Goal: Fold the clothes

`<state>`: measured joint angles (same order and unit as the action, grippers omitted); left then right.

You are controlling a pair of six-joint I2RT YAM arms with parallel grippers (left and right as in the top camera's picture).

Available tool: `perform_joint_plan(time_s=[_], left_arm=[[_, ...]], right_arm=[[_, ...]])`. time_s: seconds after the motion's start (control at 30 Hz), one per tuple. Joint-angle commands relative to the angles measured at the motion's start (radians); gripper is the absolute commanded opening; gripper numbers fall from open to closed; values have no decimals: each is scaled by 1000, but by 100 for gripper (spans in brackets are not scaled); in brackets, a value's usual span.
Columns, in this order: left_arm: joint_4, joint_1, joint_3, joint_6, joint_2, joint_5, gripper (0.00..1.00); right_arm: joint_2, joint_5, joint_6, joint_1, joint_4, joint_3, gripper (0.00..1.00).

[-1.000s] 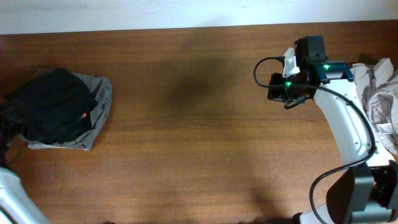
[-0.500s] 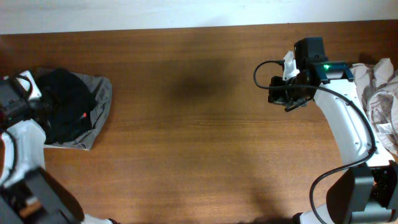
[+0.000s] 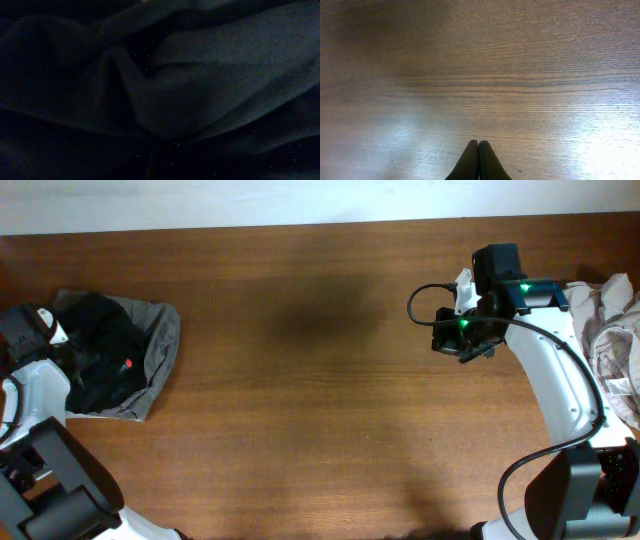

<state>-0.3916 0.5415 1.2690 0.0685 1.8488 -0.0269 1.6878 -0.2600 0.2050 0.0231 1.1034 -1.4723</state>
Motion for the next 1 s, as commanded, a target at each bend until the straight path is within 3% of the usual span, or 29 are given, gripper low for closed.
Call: perform_joint_plan(time_s=[0.0, 0.17, 0.33, 0.47, 0.63, 0.67, 0.73, 0.77, 0.83, 0.97], left_arm=[[-87, 11, 13, 21, -18, -15, 16], [-273, -2, 183, -10, -189, -217, 27], [-440, -103, 324, -221, -337, -462, 33], [-520, -305, 364, -326, -423, -410, 38], [-577, -566, 364, -328, -454, -164, 41], [-584, -611, 363, -328, -454, -134, 41], [-587, -676, 362, -328, -451, -107, 49], [-586, -704, 362, -328, -450, -96, 61], [-586, -743, 362, -328, -450, -75, 96], [-587, -769, 362, -328, -450, -61, 99]], right_arm=[[1, 2, -30, 3, -6, -6, 4], [-13, 6, -118, 3, -6, -85, 5], [-70, 43, -150, 3, -5, -233, 6], [-138, 133, -150, 3, 21, -352, 6], [-246, 179, -149, 2, 59, -412, 8], [-270, 185, -149, 2, 68, -412, 12], [-310, 197, -149, 2, 92, -412, 32], [-327, 203, -149, 2, 106, -412, 43], [-356, 227, -149, 2, 132, -412, 53], [-403, 245, -145, 2, 163, -412, 67]])
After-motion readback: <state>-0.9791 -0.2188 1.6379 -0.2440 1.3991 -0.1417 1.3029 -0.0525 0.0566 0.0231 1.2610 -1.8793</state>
